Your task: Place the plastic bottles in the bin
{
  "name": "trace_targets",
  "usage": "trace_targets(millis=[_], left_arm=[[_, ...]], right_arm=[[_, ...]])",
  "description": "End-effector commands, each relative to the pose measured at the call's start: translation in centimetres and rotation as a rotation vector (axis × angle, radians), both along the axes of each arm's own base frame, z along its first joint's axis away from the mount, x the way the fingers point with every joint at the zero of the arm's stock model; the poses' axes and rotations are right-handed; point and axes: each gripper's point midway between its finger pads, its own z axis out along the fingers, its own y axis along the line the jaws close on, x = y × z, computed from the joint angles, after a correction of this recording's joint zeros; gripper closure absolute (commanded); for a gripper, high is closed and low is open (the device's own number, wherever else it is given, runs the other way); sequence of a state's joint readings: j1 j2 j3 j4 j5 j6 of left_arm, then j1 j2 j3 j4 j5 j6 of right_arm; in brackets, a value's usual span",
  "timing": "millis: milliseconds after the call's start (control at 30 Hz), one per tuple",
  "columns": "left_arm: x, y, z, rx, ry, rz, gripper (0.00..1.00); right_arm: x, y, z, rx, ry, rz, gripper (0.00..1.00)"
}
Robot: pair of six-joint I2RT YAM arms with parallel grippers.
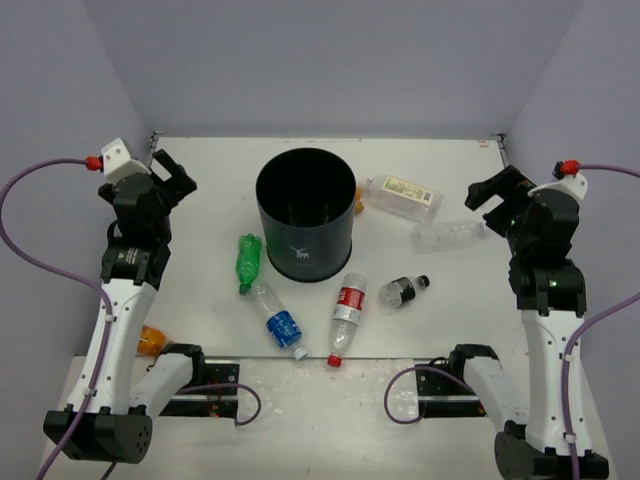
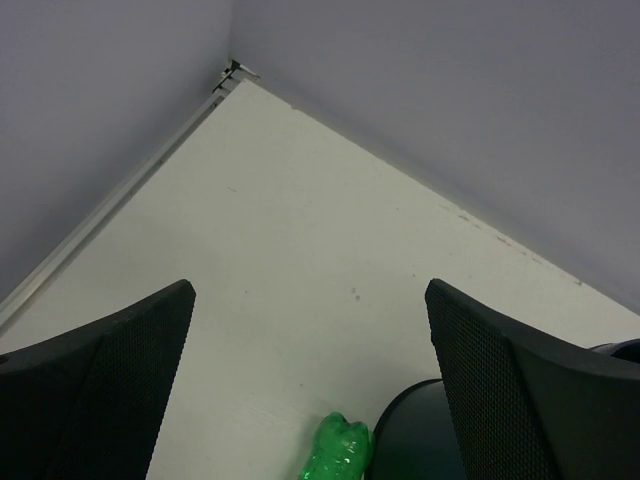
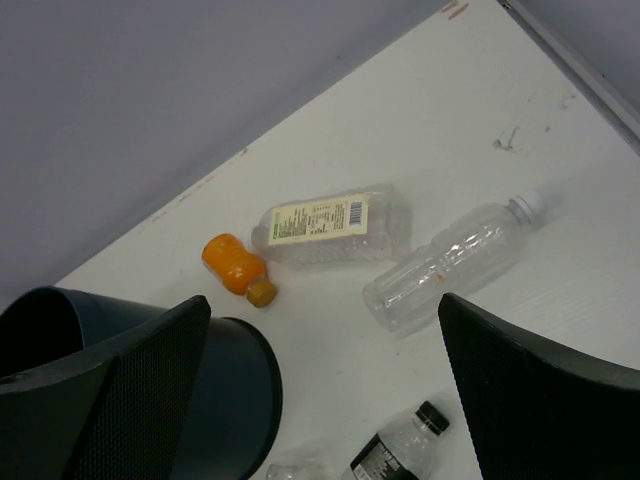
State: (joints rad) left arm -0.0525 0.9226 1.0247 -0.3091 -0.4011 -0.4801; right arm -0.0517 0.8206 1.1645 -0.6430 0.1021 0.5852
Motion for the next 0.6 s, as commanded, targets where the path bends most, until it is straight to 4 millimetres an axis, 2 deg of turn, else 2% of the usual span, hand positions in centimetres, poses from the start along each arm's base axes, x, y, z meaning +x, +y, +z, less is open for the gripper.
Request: trace_targets(millis=[0, 100, 400, 467, 567], left_arm=[[-0.2, 0.2, -0.7, -0.015, 0.005, 0.009, 0.0], [-0.1, 0.1, -1.4, -0.016, 0.018, 0.005, 0.0], [0.4, -0.5, -3.7, -0.024, 0.05, -0.025, 0.0], [0.5, -0.6, -4.1, -0.023, 0.058, -0.032, 0.0], [0.5, -0.4, -4.6, -0.015, 0.068, -0.027, 0.0]], right_arm=[[0.8, 0.1, -1.9, 0.038, 0.05, -0.011, 0.01], [1.4, -0.5, -3.8, 0.04, 0.097, -0.05, 0.01], [4.9, -2.0, -11.6, 0.101, 0.299, -0.161, 0.01], [6.2, -2.6, -14.5, 0.135, 0.37, -0.204, 0.01], [7.4, -3.4, -17.3, 0.159, 0.421, -0.253, 0.01]])
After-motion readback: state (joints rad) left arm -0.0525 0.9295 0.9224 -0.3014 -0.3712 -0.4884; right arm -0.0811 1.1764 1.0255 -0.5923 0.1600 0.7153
